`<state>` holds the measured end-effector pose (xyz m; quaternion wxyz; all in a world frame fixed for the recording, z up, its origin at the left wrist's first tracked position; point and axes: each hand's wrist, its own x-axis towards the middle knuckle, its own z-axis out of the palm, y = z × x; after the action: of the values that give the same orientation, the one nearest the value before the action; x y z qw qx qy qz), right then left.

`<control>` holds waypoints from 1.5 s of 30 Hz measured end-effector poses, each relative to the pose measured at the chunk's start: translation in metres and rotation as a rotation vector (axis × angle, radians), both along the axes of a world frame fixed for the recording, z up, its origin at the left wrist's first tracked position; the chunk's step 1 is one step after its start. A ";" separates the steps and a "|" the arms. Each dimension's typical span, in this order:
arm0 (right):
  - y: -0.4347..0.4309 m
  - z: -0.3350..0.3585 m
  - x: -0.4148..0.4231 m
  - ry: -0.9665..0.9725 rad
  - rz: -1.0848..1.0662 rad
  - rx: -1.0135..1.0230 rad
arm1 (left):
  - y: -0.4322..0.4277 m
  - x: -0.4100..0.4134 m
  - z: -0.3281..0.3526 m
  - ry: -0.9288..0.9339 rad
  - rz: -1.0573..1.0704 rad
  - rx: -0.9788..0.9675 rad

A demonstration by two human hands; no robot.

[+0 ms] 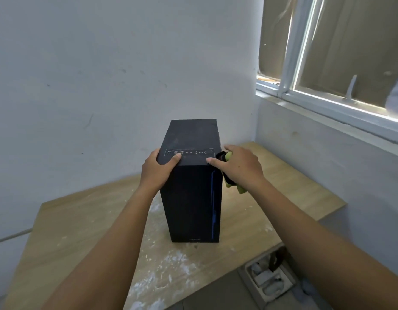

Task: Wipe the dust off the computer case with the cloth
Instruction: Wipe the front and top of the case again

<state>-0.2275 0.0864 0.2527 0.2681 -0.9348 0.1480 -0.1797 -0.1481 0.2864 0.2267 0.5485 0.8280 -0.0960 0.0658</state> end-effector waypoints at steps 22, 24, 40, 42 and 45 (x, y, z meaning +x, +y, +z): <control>-0.048 -0.007 0.012 -0.037 0.328 -0.094 | -0.030 -0.008 -0.011 -0.048 0.090 -0.114; -0.064 -0.008 0.018 -0.051 0.375 -0.094 | -0.042 -0.010 -0.011 -0.052 0.119 -0.108; -0.149 -0.016 0.049 -0.100 0.489 0.126 | -0.128 -0.027 -0.013 -0.038 0.283 -0.085; -0.141 -0.028 0.040 -0.225 0.355 0.198 | -0.126 -0.027 -0.012 -0.036 0.260 -0.032; -0.116 -0.050 0.018 -0.422 0.249 0.356 | -0.118 -0.021 -0.007 -0.007 0.181 0.044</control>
<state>-0.2094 -0.0299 0.2024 0.4724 -0.8261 0.0023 -0.3071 -0.1691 0.1689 0.2200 0.5218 0.8448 -0.0241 0.1157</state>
